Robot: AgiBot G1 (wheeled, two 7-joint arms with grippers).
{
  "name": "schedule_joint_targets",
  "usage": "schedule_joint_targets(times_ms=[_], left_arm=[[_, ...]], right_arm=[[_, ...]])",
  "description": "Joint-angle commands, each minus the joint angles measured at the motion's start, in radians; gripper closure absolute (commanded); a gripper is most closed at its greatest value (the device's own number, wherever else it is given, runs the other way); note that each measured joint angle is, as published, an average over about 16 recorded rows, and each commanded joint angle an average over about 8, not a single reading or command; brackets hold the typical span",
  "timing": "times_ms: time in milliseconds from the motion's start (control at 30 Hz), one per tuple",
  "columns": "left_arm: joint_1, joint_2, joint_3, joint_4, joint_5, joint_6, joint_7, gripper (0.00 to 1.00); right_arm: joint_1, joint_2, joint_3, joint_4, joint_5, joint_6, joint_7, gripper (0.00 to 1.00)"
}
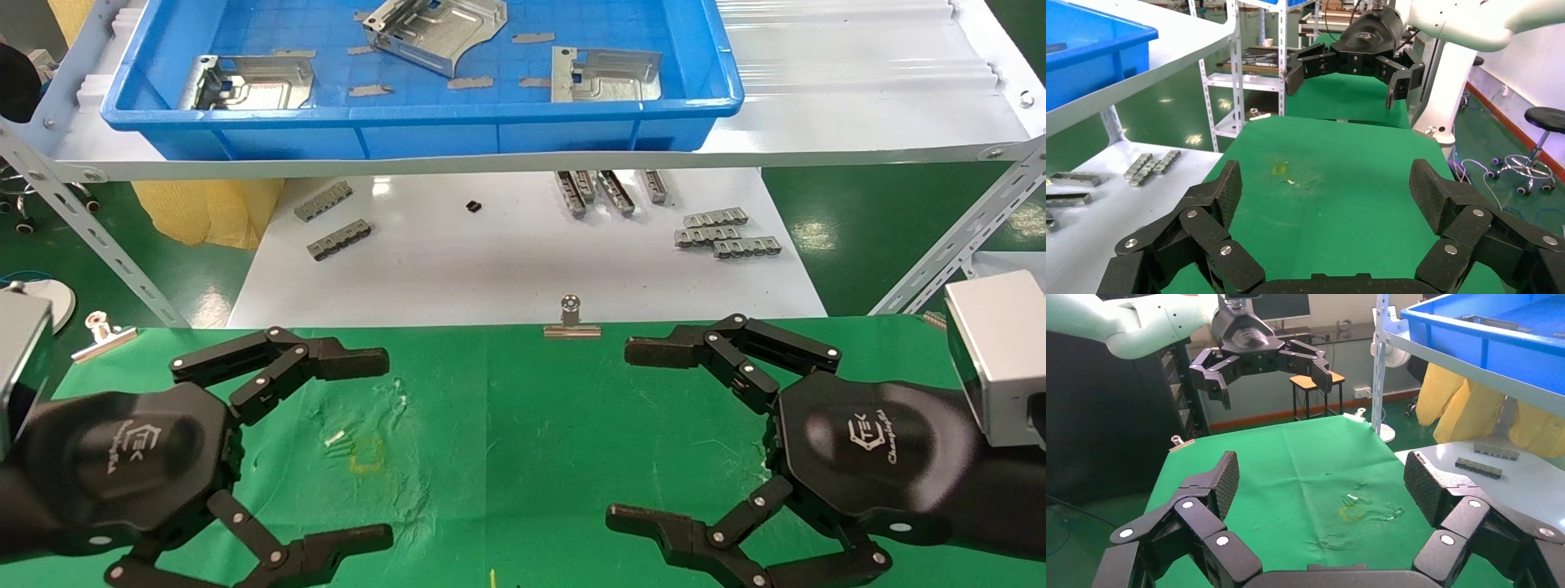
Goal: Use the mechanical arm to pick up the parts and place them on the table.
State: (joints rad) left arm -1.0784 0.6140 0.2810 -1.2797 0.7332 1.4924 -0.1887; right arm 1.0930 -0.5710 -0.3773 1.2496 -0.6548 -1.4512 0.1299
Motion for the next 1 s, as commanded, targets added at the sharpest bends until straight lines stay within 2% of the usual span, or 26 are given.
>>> schedule_joint_targets(times_ms=[33,1000], left_arm=[[0.000,0.000,0.000,0.000,0.000,0.000,0.000,0.00],[0.000,0.000,0.000,0.000,0.000,0.000,0.000,0.00]], right_arm=[[0.000,0.000,0.000,0.000,0.000,0.000,0.000,0.00],[0.000,0.000,0.000,0.000,0.000,0.000,0.000,0.00]])
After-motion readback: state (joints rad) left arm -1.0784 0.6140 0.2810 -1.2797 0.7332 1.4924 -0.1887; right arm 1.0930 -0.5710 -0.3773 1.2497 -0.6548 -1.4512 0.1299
